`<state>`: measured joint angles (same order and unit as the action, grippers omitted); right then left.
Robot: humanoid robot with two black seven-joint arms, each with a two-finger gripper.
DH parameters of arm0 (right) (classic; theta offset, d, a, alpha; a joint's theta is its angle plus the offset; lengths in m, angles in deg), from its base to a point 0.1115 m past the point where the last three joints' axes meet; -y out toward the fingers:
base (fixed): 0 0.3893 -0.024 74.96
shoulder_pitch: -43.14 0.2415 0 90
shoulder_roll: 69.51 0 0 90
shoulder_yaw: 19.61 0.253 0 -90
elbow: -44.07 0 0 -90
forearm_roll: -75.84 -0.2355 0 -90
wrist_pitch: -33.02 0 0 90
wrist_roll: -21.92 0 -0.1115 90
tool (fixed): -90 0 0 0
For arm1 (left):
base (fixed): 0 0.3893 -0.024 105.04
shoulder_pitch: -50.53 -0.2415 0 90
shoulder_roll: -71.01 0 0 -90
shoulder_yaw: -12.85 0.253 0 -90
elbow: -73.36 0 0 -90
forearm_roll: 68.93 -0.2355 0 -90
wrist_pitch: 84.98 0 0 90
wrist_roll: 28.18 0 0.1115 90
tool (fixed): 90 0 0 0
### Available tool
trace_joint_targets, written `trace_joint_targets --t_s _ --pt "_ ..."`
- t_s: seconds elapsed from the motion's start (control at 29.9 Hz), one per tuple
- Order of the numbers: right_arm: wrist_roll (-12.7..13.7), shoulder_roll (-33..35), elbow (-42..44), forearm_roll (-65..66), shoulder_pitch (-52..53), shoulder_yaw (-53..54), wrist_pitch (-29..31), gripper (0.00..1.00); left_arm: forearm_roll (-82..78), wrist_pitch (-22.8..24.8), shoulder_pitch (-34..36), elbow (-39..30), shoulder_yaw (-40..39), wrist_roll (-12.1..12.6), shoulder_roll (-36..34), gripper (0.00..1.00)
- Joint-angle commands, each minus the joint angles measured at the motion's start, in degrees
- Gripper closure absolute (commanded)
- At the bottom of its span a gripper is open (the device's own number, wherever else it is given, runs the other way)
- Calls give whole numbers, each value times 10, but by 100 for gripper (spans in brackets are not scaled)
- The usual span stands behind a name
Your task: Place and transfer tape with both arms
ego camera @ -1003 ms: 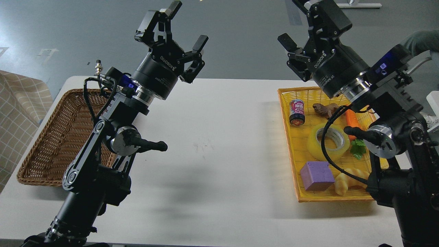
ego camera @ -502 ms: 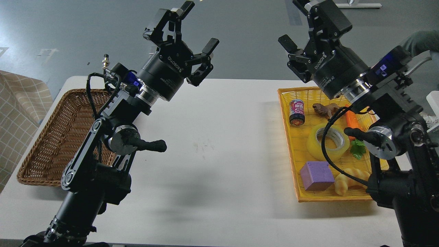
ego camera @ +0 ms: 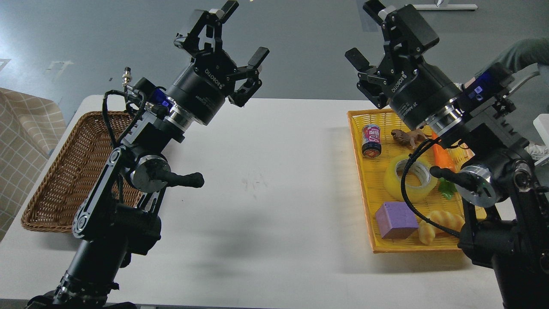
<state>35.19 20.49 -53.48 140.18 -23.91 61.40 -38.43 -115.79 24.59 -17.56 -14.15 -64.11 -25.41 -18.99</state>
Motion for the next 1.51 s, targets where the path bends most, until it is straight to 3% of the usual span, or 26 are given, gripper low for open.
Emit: trace_joint_targets --t_s 0.0,1.47 --pt "1 0 1 0 0 0 0 0 0 -1 1 1 1 0 0 2" --pt "5 0 2 21 -4 -2 1 0 24 -7 -1 1 -14 -9 0 2"
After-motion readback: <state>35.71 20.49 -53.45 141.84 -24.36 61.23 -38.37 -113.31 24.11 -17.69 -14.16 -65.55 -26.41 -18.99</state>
